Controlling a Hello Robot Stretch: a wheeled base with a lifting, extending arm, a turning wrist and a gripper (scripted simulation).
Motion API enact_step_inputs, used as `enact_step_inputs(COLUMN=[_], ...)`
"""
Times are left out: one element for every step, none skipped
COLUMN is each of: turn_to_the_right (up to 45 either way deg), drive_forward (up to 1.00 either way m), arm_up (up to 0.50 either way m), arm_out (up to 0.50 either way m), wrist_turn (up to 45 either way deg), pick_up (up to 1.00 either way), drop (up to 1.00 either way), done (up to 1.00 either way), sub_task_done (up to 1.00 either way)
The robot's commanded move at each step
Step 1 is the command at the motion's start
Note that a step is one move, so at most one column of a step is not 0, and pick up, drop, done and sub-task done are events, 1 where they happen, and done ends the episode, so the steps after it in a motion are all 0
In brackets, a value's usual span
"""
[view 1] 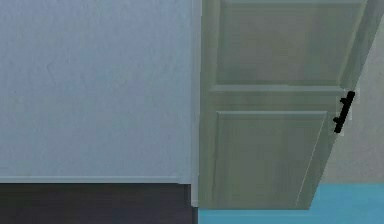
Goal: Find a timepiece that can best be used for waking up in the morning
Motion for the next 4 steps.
enact_step_inputs(turn_to_the_right=[-45.0,-27.0,0.0,-45.0], drive_forward=[0.0,0.0,0.15,0.0], arm_up=[0.0,0.0,0.0,0.0], arm_out=[0.0,0.0,0.0,0.0], wrist_turn=[0.0,0.0,0.0,0.0], pick_up=[0.0,0.0,0.0,0.0], drop=[0.0,0.0,0.0,0.0], done=[0.0,0.0,0.0,0.0], sub_task_done=[0.0,0.0,0.0,0.0])
